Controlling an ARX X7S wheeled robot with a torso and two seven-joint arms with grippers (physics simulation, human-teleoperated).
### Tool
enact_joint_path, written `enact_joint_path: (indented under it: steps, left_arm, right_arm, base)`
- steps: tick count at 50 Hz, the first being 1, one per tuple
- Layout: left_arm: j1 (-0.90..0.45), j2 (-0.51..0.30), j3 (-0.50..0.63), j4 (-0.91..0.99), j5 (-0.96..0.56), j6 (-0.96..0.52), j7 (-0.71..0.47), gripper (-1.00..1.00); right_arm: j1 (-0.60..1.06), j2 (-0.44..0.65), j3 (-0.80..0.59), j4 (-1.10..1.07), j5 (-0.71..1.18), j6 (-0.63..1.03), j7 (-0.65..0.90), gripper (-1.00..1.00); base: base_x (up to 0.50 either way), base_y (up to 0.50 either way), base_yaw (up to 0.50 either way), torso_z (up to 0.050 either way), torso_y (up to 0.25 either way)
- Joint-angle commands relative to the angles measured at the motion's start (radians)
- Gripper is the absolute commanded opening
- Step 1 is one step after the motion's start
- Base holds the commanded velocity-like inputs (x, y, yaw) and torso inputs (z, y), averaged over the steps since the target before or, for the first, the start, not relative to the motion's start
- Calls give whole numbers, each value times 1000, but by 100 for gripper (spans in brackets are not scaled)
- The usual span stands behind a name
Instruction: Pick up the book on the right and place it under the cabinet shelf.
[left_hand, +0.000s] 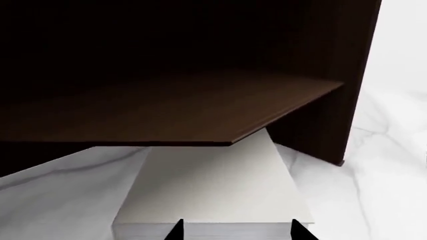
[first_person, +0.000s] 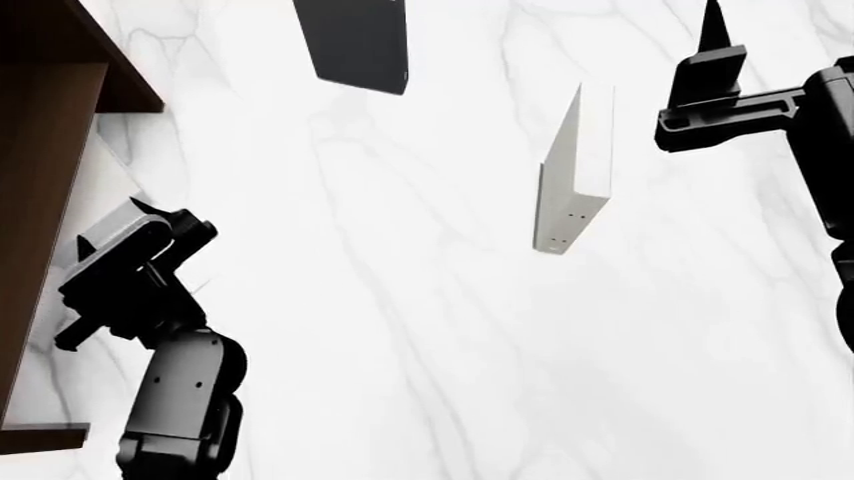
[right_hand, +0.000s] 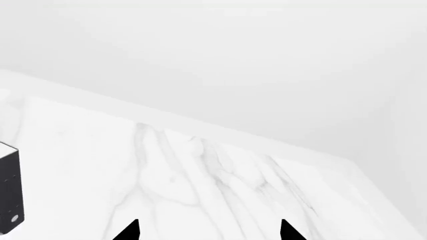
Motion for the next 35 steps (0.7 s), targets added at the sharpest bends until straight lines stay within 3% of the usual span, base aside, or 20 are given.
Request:
enact_joint_path:
  steps: [1, 9, 35]
  left_arm:
    - [-47, -28, -164, -400, -484, 40, 261, 100]
    - [-109, -19, -182, -532, -481, 68, 300, 100]
    - [-116, -19, -295, -545, -356, 27, 284, 100]
  right_arm:
    - [7, 0, -1, -4, 1, 4, 1, 100]
    - [6, -1, -2, -3, 1, 4, 1, 100]
    - [25, -12, -7, -5, 7, 20, 4, 100]
  base:
    - [0, 6, 7, 0, -11]
    - [7, 6, 7, -5, -11]
    - [4, 3, 3, -5, -12]
